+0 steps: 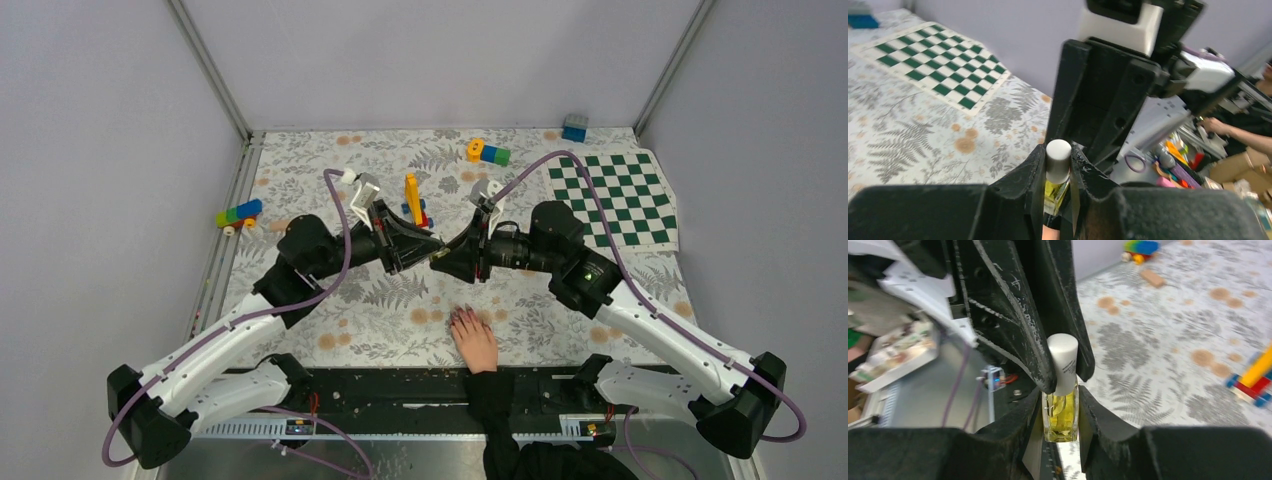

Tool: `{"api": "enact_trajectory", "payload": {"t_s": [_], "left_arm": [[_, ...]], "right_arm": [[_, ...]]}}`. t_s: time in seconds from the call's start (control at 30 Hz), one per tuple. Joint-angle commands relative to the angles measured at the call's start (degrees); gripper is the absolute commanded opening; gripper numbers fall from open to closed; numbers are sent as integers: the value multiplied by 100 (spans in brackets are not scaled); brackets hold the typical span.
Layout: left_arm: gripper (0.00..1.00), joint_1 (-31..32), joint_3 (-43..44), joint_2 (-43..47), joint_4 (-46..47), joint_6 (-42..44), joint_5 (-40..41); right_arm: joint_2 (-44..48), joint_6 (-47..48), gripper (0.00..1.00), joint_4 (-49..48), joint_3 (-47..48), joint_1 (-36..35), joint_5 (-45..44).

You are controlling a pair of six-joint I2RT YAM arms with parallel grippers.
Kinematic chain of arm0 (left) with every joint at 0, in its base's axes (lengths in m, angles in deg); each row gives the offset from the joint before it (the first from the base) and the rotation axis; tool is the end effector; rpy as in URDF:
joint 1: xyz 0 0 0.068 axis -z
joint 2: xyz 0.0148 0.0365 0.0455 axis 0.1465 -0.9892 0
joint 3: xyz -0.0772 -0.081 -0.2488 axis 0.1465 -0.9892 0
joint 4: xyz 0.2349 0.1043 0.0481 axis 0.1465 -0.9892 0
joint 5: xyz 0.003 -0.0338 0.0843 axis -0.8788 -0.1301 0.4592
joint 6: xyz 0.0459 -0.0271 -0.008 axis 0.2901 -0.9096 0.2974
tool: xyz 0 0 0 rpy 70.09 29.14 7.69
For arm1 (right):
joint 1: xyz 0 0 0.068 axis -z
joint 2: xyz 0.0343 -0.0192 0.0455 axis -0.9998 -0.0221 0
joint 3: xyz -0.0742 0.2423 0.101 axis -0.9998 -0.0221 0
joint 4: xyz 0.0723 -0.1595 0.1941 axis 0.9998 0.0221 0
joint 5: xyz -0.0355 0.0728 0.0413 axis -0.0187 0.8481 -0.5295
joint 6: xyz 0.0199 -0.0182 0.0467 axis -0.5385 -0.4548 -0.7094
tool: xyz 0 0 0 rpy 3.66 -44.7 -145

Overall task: Paint the nails
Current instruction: Screw the nail polish bottle.

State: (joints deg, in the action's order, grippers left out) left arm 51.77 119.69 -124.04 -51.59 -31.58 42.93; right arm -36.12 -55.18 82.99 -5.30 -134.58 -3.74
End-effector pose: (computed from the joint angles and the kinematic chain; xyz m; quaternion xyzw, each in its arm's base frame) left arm 0.1477 -0.1620 0.3674 0.2324 0.6278 -0.5749 0.4705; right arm 0.1523 0.1818 0.3734 -0.3815 0.6107 0.4766 0.5043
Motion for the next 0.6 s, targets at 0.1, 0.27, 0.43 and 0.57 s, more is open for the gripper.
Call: {"api": "enact_trajectory", "payload": {"t_s": [0.1, 0.27, 0.43, 0.57], "left_arm": [[0, 160, -20, 245, 854, 22, -2101], [0, 165, 40, 277, 1357, -161, -2833], [0, 165, 117, 265, 1713, -363, -3278], [0, 173, 33, 257, 2169, -667, -3411]], "right_arm": [[-12, -698, 0, -1560, 275, -2, 2004], [-77, -1267, 0, -2247, 284, -3, 2611], [-153, -1609, 0, -2678, 311, -3, 2909], [-231, -2021, 0, -3193, 311, -3, 3181]]}}
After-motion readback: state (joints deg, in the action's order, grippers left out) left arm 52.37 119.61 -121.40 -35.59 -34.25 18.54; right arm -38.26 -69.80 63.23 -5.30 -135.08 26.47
